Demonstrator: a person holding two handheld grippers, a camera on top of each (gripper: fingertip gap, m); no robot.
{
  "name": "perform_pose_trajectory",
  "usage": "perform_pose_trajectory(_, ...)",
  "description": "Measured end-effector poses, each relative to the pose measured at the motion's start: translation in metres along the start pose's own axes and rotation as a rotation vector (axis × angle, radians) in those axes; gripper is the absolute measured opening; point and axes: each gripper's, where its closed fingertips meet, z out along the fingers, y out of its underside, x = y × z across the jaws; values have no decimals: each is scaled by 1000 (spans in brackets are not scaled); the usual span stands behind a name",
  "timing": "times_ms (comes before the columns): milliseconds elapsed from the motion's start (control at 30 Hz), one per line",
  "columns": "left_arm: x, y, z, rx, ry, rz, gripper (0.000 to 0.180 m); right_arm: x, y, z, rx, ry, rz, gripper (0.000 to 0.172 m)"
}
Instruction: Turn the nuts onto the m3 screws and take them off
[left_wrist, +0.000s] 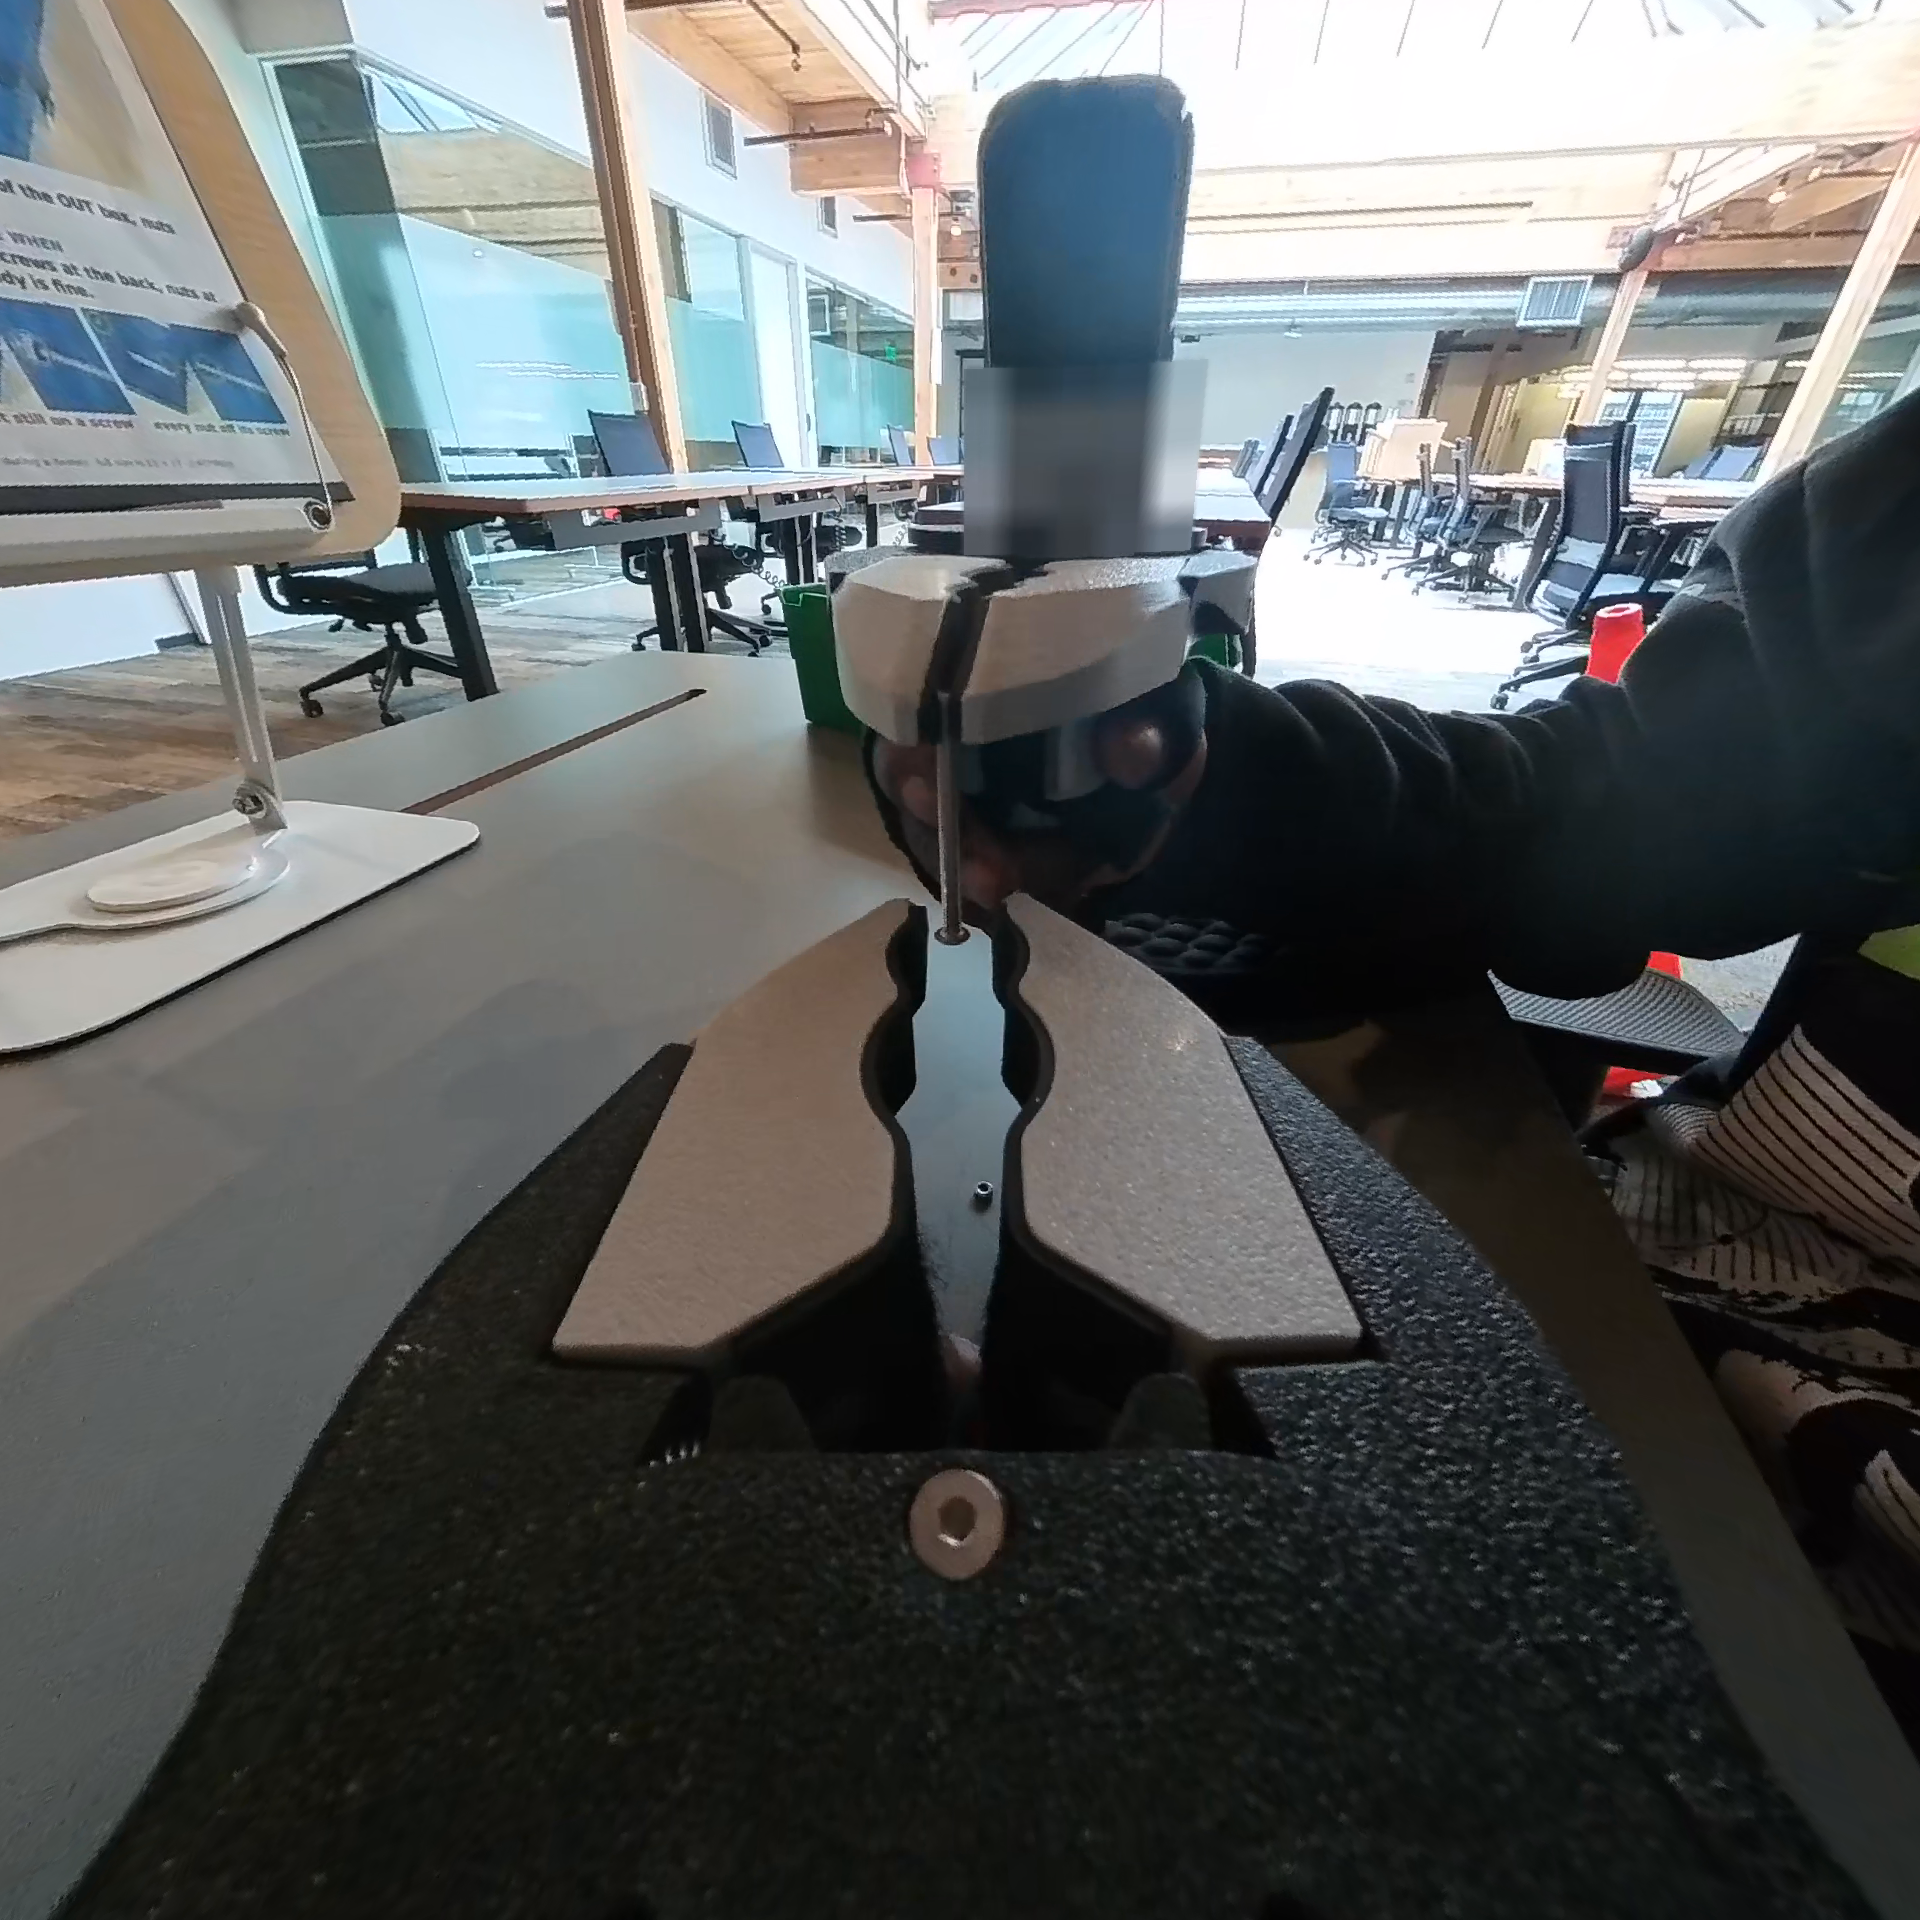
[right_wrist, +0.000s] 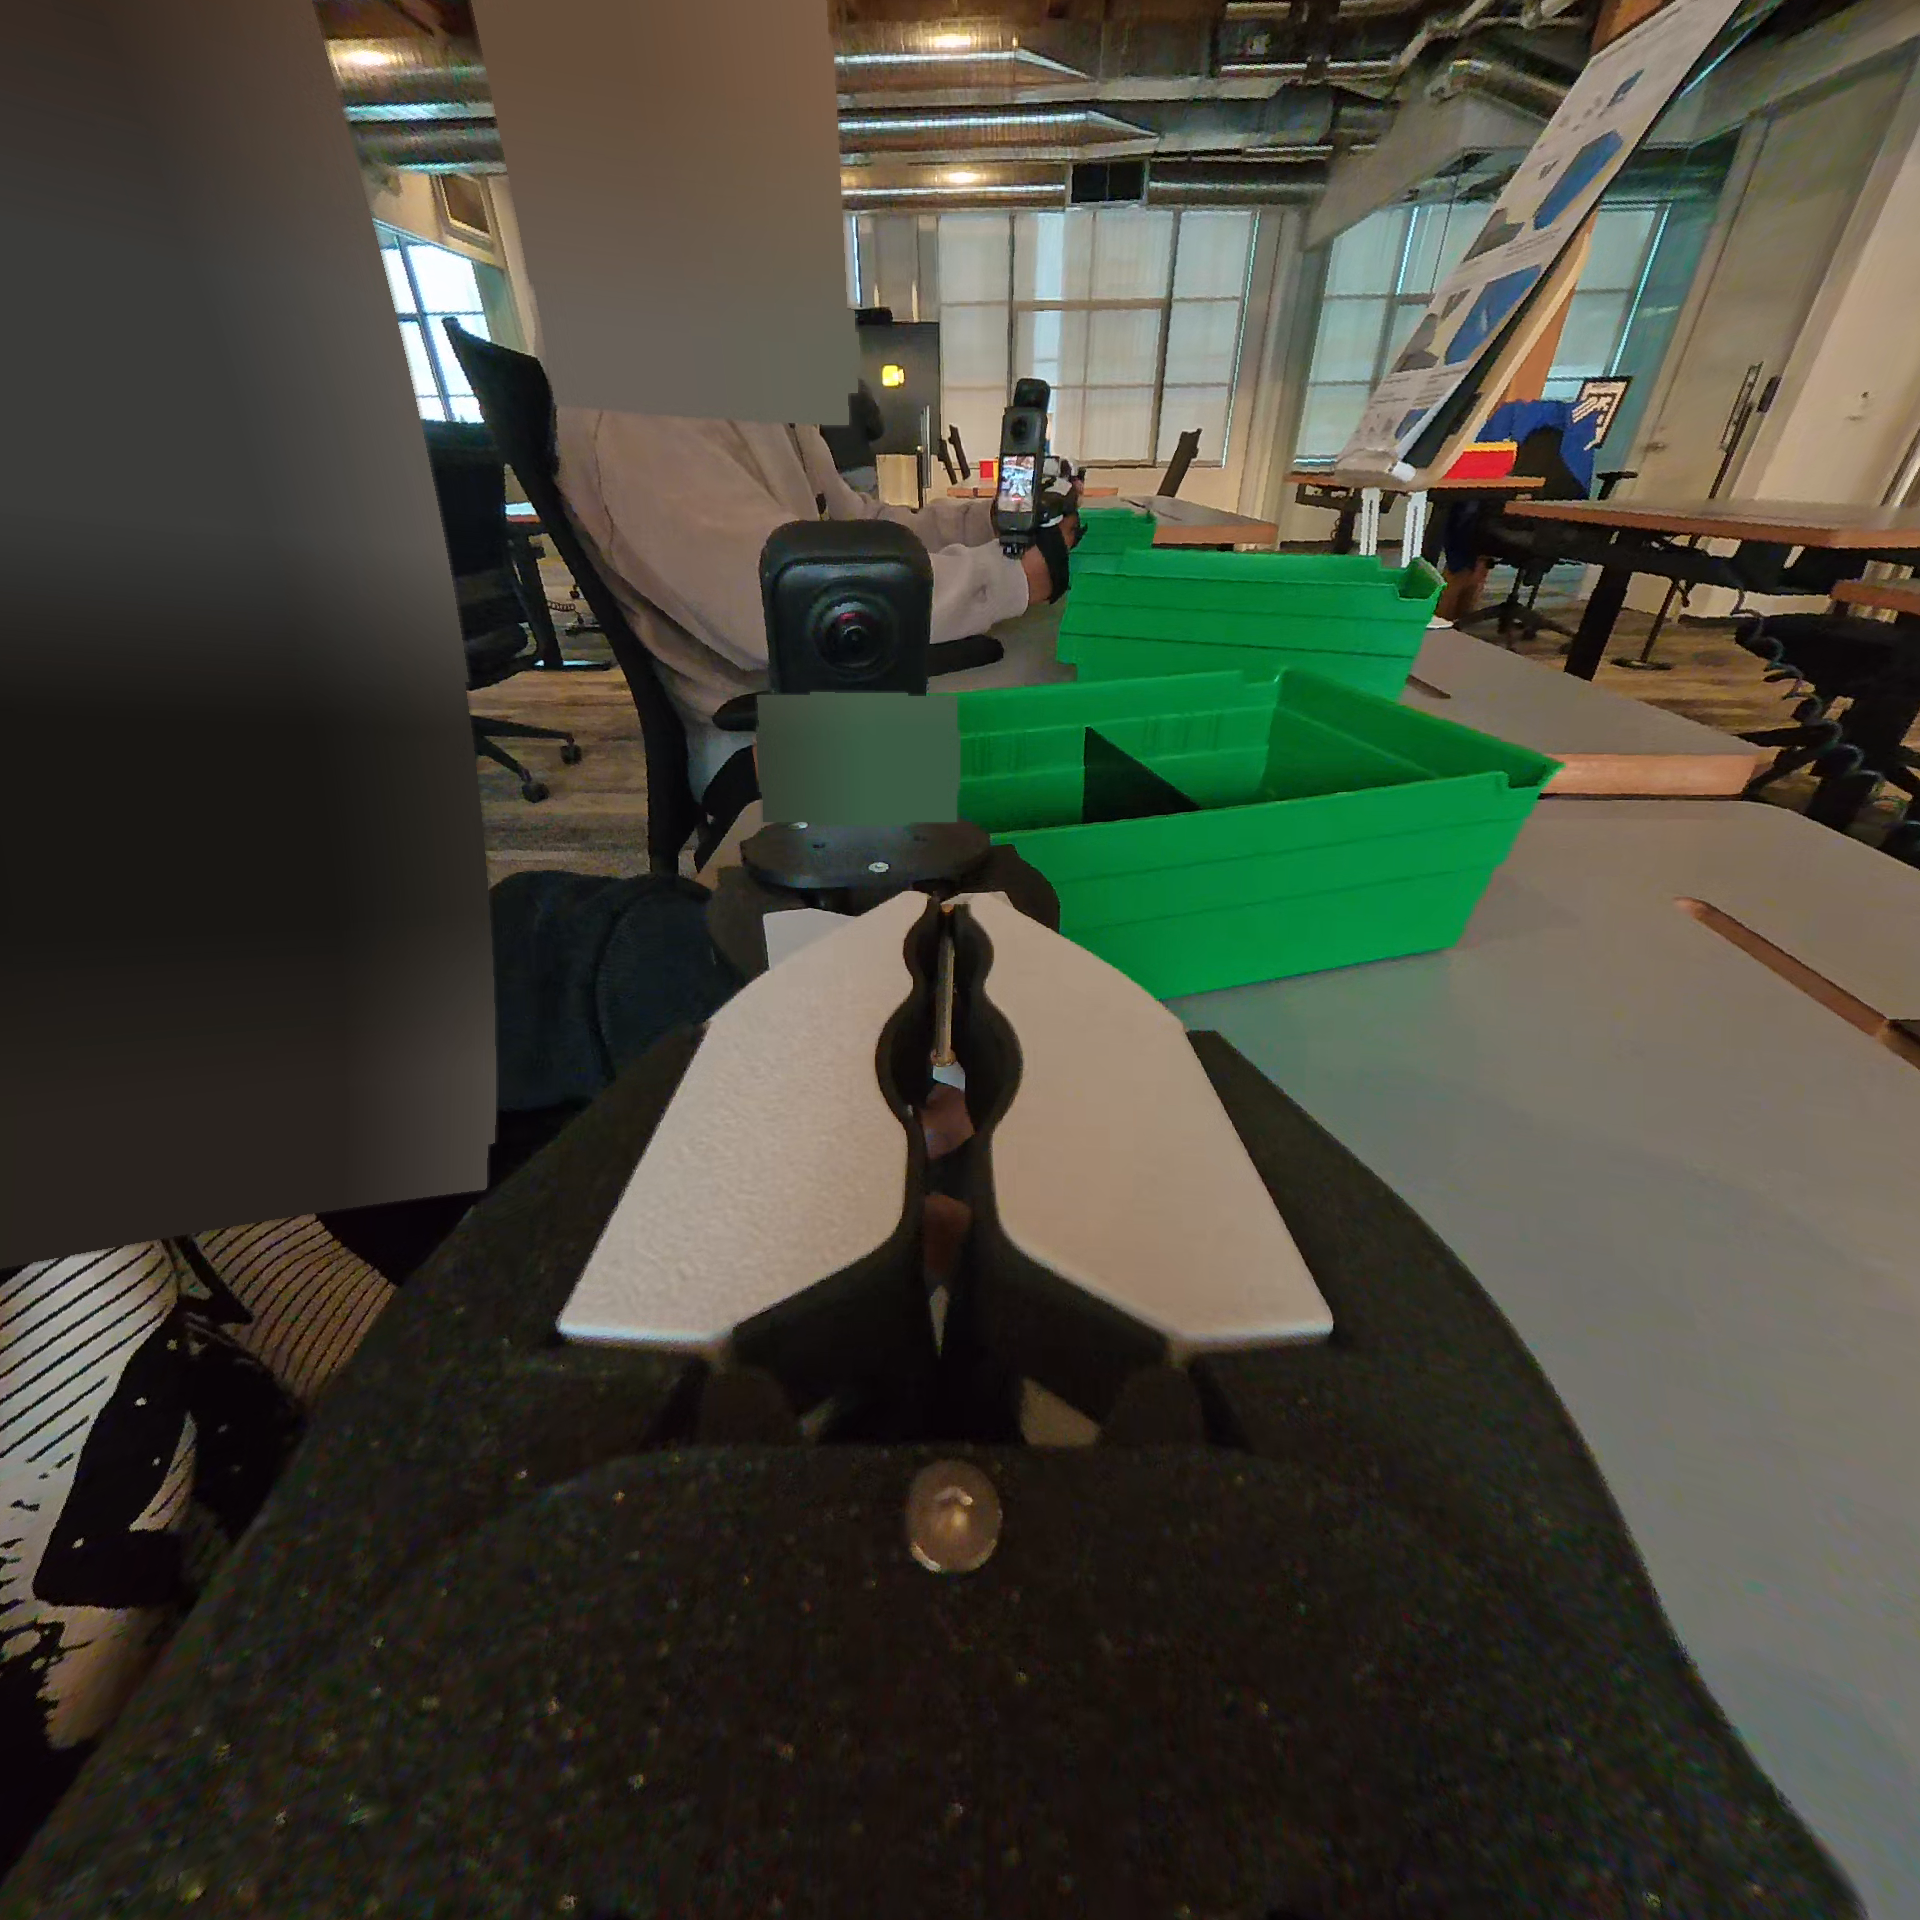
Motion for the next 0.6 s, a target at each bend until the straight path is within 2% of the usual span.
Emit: perform_pose_trajectory(600, -1, 0, 0, -3, 1, -10, 7, 1, 0, -3, -2, 1, -11, 1)
